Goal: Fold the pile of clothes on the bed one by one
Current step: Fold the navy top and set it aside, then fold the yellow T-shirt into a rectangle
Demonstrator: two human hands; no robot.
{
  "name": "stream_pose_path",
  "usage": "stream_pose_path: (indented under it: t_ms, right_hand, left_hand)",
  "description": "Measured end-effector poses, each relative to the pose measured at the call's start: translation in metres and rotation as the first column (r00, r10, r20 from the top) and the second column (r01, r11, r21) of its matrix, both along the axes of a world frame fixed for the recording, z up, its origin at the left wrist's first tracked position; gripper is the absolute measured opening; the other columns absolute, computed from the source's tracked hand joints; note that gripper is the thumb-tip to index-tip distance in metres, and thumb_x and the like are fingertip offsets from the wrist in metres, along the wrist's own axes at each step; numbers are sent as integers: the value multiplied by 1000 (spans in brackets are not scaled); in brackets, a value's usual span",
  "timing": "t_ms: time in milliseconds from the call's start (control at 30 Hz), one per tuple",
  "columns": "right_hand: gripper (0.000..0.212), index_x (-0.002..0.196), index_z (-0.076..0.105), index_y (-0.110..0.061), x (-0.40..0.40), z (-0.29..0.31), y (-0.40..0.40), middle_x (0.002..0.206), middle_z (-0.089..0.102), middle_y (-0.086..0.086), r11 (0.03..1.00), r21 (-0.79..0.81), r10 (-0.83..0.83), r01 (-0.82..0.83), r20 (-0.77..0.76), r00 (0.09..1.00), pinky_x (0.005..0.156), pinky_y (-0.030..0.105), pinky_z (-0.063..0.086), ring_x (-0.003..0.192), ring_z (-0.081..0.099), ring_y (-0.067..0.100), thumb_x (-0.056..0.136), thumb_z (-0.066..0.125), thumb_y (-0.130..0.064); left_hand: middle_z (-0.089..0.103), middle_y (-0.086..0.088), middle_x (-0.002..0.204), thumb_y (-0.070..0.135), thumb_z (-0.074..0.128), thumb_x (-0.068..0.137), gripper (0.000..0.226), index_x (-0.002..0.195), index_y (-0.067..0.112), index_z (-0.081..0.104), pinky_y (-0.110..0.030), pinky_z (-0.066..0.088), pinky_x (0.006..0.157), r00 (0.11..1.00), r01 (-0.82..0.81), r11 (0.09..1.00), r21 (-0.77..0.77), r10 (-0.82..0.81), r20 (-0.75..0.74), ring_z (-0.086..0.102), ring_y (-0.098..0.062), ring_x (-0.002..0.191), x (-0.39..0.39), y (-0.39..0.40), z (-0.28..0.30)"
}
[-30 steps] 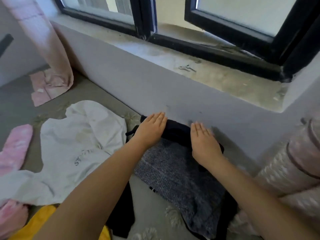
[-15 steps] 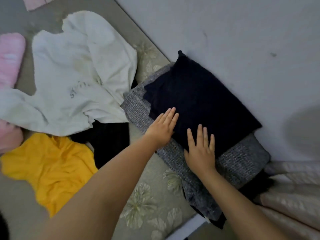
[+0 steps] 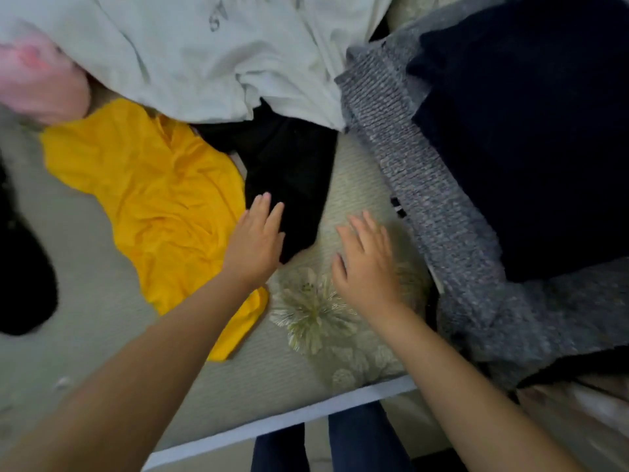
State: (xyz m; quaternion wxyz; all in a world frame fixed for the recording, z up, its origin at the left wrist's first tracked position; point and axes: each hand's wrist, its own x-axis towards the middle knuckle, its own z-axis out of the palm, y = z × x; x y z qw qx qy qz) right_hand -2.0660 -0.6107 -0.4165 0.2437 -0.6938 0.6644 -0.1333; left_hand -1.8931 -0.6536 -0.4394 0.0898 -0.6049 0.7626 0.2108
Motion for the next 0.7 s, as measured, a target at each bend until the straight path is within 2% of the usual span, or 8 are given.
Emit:
stream_pose_path:
  t_ms: [100,233,333,400,500,567,633,700]
  right_hand:
    - [46,132,42,-4,58,-25,7,133,46,16,933,307,160,-188,115,980,104,38,30,127,38,29,92,48,-24]
    - [58,138,33,-11,118,-47,24,134,43,12,866,412,266,-283,98,959,96,37,34,122,39,28,90,49,-40]
    - [48,132,40,-10,149,-54,38,121,51,15,856,456,212,-244,121,970,85,37,40,111,48,31,90,52,-29]
    - [29,118,51,-4,159,-54,46,107,58,18,886,427,132,-183,148,980,78,37,41,99,55,32,91,49,-15]
    - [22,107,60,2,155,-50,59,99,62,21,910,385,111,-153,128,986,75,38,42,91,57,32,90,48,-6]
    - [18,99,62,5,145,-45,68,92,63,22,893,409,148,-185,120,982,68,34,37,84,57,32,90,49,-2]
    - [15,87,61,2,135,-37,79,85,61,22,850,480,209,-218,72,975,63,32,32,76,54,27,91,48,-4]
    - [25,69,48,-13,129,-30,89,78,57,14,715,642,390,-277,-38,920,59,28,27,72,48,19,94,44,-12]
  left_hand:
    - [17,-25,149,20,43,95,52,139,-2,28,-44,16,112,976,-201,976,83,193,97,15,-36,140,79,52,-2]
    - [6,-19,153,29,45,94,62,144,5,17,-40,19,112,927,-355,896,266,300,226,12,-30,141,146,108,-11]
    - [32,-30,139,22,63,85,60,136,3,39,-44,31,101,908,-417,878,234,413,70,34,-39,128,162,129,-24]
    - [49,-29,117,17,72,77,51,123,3,55,-40,36,90,818,-549,816,182,569,-86,47,-39,110,164,127,-31]
    - [53,-25,103,16,69,79,34,111,4,62,-32,33,76,686,-670,720,183,694,-218,50,-34,99,166,117,-38]
    - [57,-22,101,14,62,84,24,106,3,63,-31,32,70,699,-641,740,203,672,-245,53,-33,97,169,114,-39]
    - [60,-19,105,17,57,88,23,108,5,63,-32,35,72,780,-530,805,267,586,-218,54,-31,100,179,116,-35]
    - [62,-15,107,23,53,91,24,106,8,64,-33,39,74,885,-373,853,364,445,-138,55,-29,101,201,122,-27]
